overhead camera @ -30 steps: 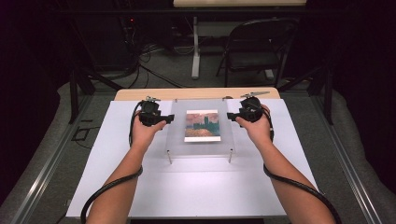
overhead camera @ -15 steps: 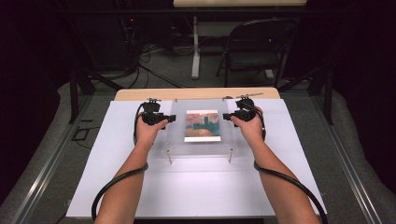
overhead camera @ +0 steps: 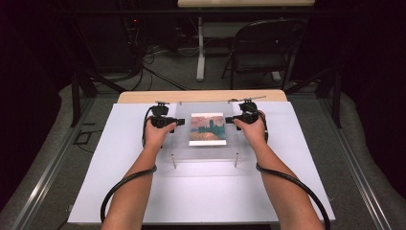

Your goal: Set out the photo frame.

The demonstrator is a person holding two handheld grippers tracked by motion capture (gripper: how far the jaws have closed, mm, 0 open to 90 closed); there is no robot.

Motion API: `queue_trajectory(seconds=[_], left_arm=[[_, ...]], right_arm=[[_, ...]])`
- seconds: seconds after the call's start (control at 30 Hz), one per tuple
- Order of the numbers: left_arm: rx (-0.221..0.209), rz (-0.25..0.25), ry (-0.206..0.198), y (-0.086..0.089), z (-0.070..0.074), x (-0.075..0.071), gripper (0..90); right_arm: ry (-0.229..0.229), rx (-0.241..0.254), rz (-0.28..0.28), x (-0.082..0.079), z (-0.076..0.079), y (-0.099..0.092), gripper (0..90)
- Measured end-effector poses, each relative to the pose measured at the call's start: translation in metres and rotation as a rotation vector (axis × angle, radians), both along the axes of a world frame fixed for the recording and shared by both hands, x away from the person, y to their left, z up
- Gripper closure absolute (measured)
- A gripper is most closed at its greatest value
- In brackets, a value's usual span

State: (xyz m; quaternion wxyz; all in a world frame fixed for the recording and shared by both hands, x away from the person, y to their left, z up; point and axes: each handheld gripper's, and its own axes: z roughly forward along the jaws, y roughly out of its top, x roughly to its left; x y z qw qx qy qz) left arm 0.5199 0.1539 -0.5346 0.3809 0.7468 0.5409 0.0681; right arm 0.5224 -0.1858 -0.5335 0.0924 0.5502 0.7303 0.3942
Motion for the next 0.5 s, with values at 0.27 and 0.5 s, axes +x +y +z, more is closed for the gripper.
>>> queue_trajectory(seconds=[0.27, 0.5], left_arm=[[-0.030, 0.000, 0.024, -0.0028, -0.0012, 0.0023, 34.6], [-0.065, 0.010, 0.044, -0.0009, -0.0040, 0.0059, 33.6]], right_arm=[[0.021, 0.005, 0.003, 0.0031, -0.0005, 0.0054, 35.5], [0.041, 0.033, 0.000, 0.0081, -0.0027, 0.0031, 35.6]])
